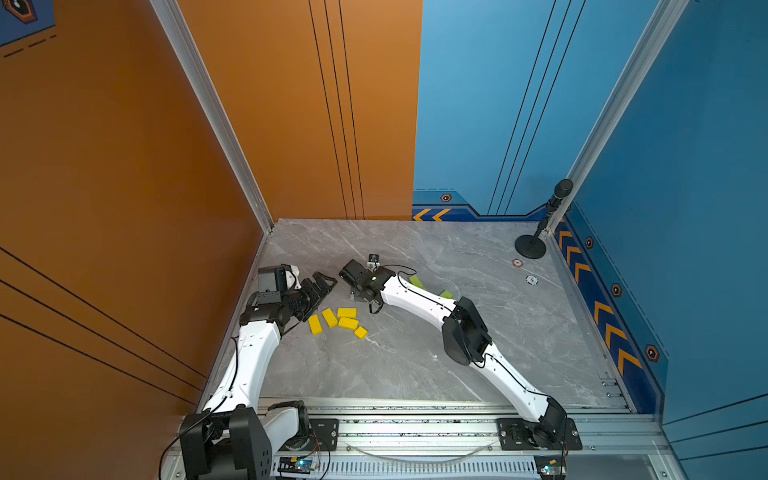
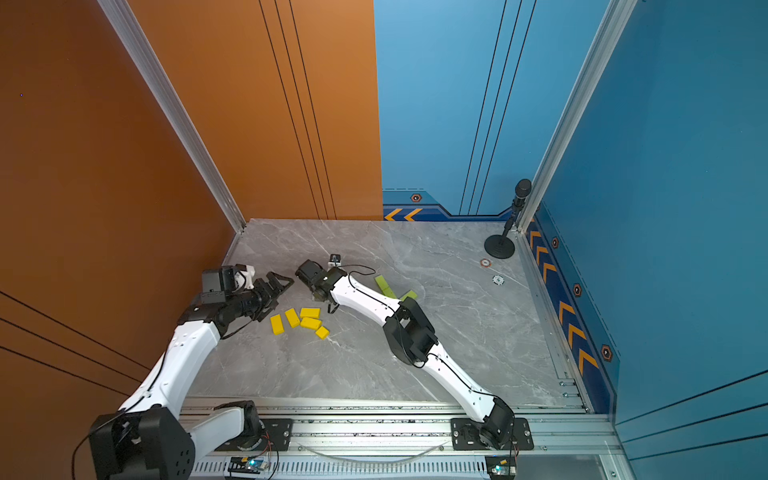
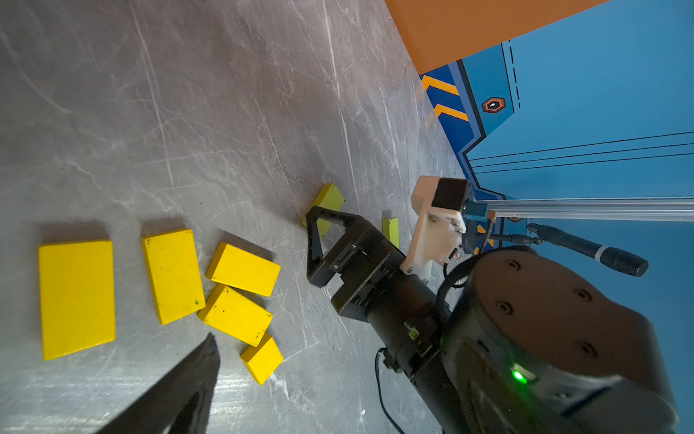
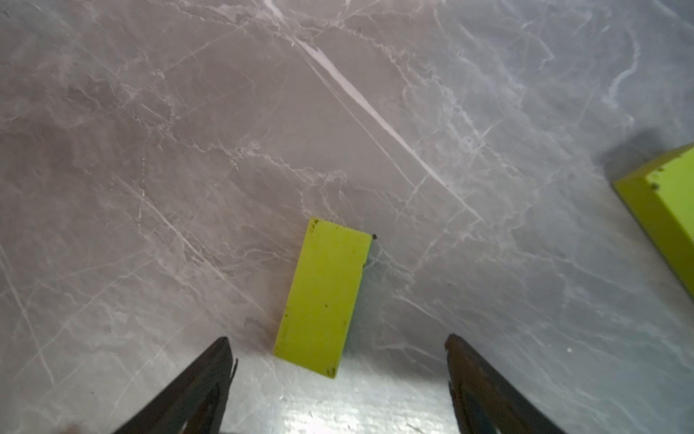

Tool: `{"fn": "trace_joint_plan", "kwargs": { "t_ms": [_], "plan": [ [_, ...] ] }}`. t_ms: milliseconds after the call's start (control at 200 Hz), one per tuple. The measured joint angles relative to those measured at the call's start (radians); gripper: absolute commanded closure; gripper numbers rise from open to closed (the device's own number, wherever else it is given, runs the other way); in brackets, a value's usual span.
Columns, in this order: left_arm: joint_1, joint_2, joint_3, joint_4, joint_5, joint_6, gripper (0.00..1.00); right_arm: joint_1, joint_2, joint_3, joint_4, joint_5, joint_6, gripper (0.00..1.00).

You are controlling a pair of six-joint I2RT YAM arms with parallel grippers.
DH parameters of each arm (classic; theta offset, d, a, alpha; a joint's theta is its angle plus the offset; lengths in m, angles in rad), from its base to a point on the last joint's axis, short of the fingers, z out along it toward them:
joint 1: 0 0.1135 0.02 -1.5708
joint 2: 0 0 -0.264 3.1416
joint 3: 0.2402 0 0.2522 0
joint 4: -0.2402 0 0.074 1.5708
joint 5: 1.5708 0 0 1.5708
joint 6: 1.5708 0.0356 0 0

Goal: Assemble the letter v with building blocks
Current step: Pick up the building block from the center of the board.

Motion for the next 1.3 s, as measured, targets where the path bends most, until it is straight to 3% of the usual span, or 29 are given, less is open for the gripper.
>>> {"fn": "trace_joint_plan", "kwargs": {
  "t_ms": [300,481,761,1111,1302],
  "plan": [
    [-0.001,0.000,0.000,0.005,0.017,0.007,0.02,0.002,0.103,0.129,-0.034,0.063,0.019,0.26],
    [-0.009,-0.002,0.000,0.010,0.018,0.010,0.02,0.002,0.110,0.135,-0.060,0.097,0.018,0.50],
    [-0.036,-0.004,0.000,0.011,0.018,0.027,0.02,0.000,0.103,0.118,-0.075,0.133,-0.040,0.72],
    [-0.071,-0.003,0.000,0.011,0.014,0.037,0.02,-0.023,0.040,0.060,-0.078,0.090,-0.068,0.74],
    [-0.138,0.012,0.010,0.008,-0.016,0.037,0.02,-0.061,-0.107,-0.016,-0.072,0.051,-0.039,0.73]
  ]
}}
